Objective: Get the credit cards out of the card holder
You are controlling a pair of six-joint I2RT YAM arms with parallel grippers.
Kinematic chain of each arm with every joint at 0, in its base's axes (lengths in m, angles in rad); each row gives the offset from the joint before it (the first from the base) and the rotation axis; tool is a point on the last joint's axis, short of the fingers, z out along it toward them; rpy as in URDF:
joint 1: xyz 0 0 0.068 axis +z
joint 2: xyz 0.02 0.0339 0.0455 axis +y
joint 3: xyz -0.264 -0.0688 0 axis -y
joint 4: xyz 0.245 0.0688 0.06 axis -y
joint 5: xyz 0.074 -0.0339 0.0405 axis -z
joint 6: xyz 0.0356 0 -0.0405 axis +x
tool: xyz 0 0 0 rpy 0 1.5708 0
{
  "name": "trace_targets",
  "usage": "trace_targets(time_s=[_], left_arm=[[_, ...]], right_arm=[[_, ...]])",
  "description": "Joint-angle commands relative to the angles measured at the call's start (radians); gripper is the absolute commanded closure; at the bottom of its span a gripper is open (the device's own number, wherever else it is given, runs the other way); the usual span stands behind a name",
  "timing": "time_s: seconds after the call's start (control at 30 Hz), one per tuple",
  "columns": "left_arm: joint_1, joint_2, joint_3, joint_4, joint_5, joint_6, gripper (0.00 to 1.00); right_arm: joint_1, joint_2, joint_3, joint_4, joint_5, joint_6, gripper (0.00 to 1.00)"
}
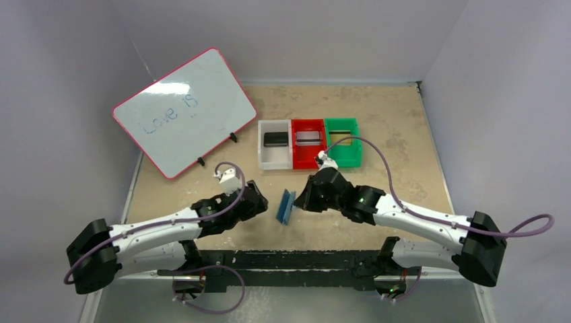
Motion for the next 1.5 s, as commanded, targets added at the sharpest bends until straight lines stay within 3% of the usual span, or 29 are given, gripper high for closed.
trace_targets(time_s=[0.0, 0.17, 0.3, 0.67, 0.83, 1.1, 1.27, 1.47], left_arm=[[-0.002, -0.129, 0.049, -0.143, -0.198, -0.034, 0.28], [-0.003, -0.221, 0.059, -0.25, -0.292, -0.08, 0.19], [-0.003, -0.248, 0.064, -0.307, -0.331, -0.115, 0.18], [-0.002, -0.407, 0.075, -0.451, -0.4, -0.184, 0.25], [-0.002, -0.491, 0.076, -0.479, -0.431, -0.177, 0.27], [-0.001, -0.44, 0.061, -0.205, -0.294, 0.074, 0.32], [-0.003, -0.235, 0.115, 0.03, -0.091, 0.247, 0.34], [-0.002, 0.035, 0.19, 0.186, 0.056, 0.295, 0.39]], right_arm=[[0.004, -0.033, 0.01, 0.084, -0.017, -0.06, 1.0], [0.004, 0.047, 0.072, 0.071, -0.036, -0.085, 1.0], [-0.001, 0.11, 0.114, 0.049, -0.011, -0.122, 1.0], [-0.005, 0.292, 0.355, 0.165, -0.136, -0.355, 1.0], [-0.024, 0.285, 0.291, 0.171, -0.134, -0.267, 1.0], [-0.07, 0.144, 0.024, 0.231, -0.151, -0.178, 1.0], [-0.153, 0.098, -0.103, 0.233, -0.143, -0.186, 1.0], [-0.224, 0.062, -0.174, 0.253, -0.118, -0.159, 1.0]])
